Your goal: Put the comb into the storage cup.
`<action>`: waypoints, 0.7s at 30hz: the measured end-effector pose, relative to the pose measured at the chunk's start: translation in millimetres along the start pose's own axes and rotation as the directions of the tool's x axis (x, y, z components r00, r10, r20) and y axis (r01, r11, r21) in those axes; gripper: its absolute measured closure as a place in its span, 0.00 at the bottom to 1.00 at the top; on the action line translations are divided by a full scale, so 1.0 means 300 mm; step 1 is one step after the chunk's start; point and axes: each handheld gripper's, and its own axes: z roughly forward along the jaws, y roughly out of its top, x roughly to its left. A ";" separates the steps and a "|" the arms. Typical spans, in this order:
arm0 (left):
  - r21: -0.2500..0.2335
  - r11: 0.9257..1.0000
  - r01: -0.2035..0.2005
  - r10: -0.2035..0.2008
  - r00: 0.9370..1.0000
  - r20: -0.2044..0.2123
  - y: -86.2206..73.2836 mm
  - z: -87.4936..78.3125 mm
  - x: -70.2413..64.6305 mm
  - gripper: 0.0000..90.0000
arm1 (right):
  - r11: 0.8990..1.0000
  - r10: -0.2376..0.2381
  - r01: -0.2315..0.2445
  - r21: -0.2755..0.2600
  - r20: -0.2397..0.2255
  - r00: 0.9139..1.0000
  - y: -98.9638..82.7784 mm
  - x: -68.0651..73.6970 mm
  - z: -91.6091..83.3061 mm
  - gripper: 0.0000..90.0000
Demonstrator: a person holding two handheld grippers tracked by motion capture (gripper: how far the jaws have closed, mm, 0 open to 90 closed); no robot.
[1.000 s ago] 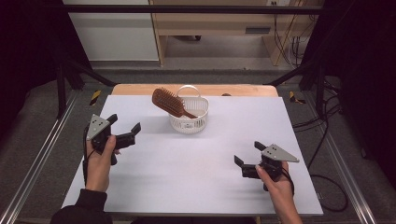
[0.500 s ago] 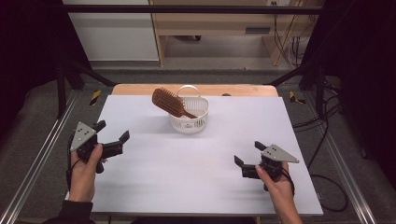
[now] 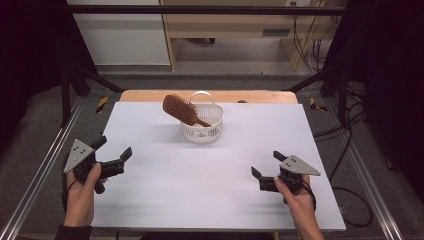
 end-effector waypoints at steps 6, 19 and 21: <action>-0.009 1.000 0.019 -0.019 1.000 -0.013 -0.035 -0.023 0.010 0.03 | 1.000 -0.014 0.014 -0.007 0.002 1.000 -0.003 -0.003 -0.006 0.04; -0.013 0.999 0.036 -0.036 0.999 0.003 -0.100 -0.042 -0.009 0.03 | 0.999 -0.034 0.035 -0.040 0.011 0.999 -0.005 -0.008 -0.015 0.04; -0.015 0.999 0.033 -0.033 0.999 0.016 -0.114 -0.042 -0.017 0.03 | 0.998 -0.037 0.038 -0.044 0.013 0.999 -0.007 -0.011 -0.016 0.04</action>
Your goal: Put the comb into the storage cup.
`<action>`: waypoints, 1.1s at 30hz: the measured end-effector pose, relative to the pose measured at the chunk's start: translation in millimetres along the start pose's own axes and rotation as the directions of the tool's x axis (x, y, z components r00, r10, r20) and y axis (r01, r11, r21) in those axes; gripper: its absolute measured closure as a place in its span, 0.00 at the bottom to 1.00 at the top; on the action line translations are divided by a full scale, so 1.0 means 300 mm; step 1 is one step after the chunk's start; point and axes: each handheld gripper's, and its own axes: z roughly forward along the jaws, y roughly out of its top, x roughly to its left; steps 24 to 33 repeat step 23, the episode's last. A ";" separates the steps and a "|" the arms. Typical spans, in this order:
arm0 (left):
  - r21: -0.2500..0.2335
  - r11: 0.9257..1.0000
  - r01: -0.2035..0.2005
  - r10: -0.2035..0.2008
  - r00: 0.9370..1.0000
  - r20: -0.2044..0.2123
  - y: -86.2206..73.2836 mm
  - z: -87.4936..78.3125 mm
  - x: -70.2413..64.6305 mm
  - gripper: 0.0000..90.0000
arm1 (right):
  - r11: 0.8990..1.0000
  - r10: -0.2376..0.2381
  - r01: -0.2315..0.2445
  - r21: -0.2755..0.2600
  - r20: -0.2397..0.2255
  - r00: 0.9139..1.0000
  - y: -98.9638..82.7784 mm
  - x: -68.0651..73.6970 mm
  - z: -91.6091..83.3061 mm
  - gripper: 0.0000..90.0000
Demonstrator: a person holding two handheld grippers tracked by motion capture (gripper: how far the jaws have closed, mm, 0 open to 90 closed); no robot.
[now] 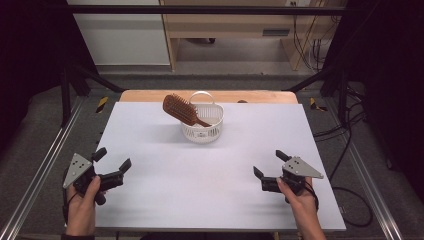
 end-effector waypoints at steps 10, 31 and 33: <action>0.037 0.997 -0.067 0.065 0.996 0.061 -0.050 -0.013 -0.062 0.03 | 1.000 0.010 -0.010 -0.012 -0.006 1.000 -0.002 -0.003 0.002 0.04; 0.010 0.999 -0.051 0.051 0.999 0.008 -0.075 -0.038 -0.078 0.03 | 0.999 0.047 -0.047 -0.026 0.019 0.999 -0.004 -0.023 0.005 0.04; 0.010 0.999 -0.051 0.051 0.999 0.008 -0.075 -0.038 -0.078 0.03 | 0.999 0.047 -0.047 -0.026 0.019 0.999 -0.004 -0.023 0.005 0.04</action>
